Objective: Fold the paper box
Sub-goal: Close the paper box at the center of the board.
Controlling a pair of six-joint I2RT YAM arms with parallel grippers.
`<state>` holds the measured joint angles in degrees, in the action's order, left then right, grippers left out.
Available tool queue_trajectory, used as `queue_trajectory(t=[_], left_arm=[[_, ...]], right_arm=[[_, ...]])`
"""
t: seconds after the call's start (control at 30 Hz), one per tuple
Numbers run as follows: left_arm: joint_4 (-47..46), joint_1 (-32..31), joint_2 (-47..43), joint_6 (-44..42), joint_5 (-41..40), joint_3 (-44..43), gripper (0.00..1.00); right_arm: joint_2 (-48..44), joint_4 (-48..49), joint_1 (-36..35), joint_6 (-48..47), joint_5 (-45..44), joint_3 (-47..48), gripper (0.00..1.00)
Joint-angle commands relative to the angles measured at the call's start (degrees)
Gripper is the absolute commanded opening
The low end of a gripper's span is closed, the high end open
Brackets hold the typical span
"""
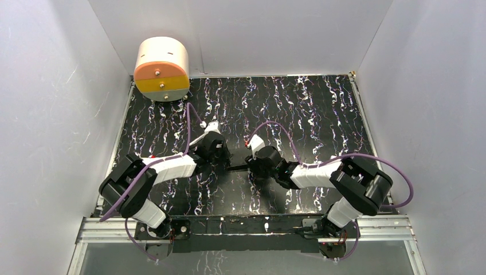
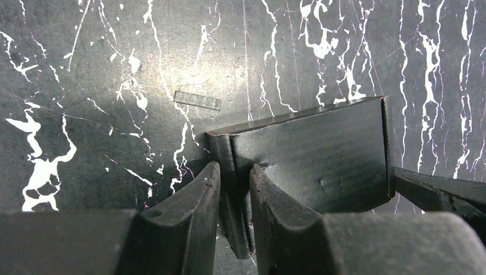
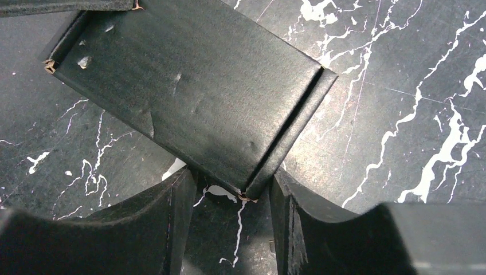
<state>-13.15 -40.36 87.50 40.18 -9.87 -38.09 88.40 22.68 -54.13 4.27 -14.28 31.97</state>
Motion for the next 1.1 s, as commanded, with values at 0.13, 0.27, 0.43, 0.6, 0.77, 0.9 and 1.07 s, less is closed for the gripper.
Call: queue_trajectory(t=[0.13,0.27,0.43,0.6,0.77,0.9,1.07], left_arm=[[9.15,-3.68,1.86,-1.76,11.8,2.05,0.25],[9.65,-3.68,0.28,-1.64,11.04,2.22,0.29],[10.29,-2.93,-2.01,-1.39,10.66,2.08,0.35],[10.34,-1.7,-4.79,-0.59,10.66,2.55,0.39],[10.42,-0.18,-8.33,-0.02,11.03,3.13,0.43],[10.43,1.19,-10.33,0.32,12.4,3.3,0.47],[9.81,3.46,-12.53,0.96,14.79,3.98,0.51]], right_arm=[[-0.45,-3.6,-2.21,1.83,8.8,-2.15,0.61],[-1.73,-3.39,-2.21,2.48,8.54,-3.43,0.63],[-3.76,-3.65,-2.21,2.62,7.92,-3.97,0.67],[-5.0,-3.29,-2.21,2.58,7.86,-4.57,0.72],[-6.66,-3.16,-2.21,2.45,7.02,-5.32,0.78],[-7.84,-3.55,-1.97,2.32,6.05,-5.68,0.84],[-9.04,-4.21,-1.42,2.02,5.32,-6.01,0.94]])
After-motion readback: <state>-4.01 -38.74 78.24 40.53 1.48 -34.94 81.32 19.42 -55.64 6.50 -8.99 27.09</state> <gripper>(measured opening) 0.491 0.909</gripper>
